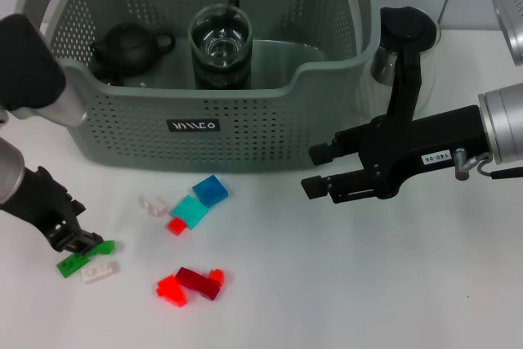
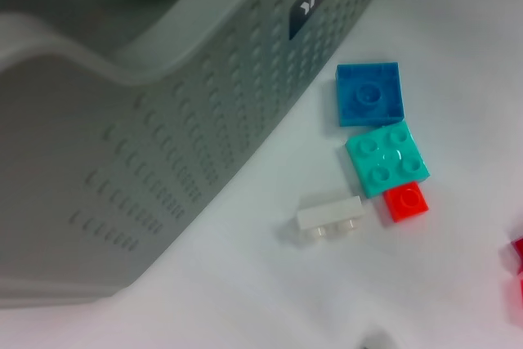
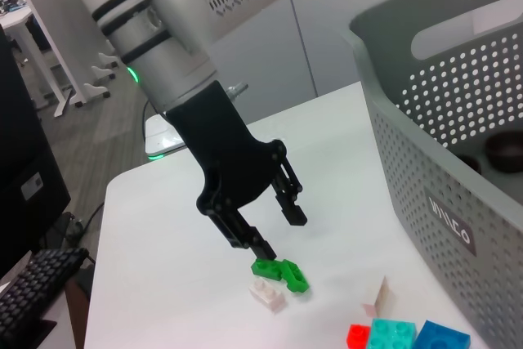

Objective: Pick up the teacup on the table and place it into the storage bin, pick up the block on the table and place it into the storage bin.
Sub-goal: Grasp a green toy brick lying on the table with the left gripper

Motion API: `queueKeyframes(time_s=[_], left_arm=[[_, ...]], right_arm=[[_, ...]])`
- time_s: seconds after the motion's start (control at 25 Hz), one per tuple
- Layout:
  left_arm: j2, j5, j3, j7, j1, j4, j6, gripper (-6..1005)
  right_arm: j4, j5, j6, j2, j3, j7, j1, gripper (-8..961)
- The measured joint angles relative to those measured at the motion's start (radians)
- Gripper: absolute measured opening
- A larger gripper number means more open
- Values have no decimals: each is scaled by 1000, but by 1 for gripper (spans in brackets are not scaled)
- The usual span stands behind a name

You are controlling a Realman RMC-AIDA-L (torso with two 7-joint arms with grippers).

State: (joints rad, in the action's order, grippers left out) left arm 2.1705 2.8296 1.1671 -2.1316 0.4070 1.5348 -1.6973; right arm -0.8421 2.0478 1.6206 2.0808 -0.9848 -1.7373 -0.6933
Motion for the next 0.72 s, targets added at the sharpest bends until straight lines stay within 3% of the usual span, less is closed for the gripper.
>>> queueKeyframes(time_s=[0.4, 0.72], left_arm=[[-1, 26, 119, -39, -18, -48, 79, 536], [-2, 28, 144, -49, -20, -62, 96, 535]], right_arm=[[0, 0, -1, -2, 0, 0, 2, 609], [0, 0, -1, -1, 0, -1, 2, 610]])
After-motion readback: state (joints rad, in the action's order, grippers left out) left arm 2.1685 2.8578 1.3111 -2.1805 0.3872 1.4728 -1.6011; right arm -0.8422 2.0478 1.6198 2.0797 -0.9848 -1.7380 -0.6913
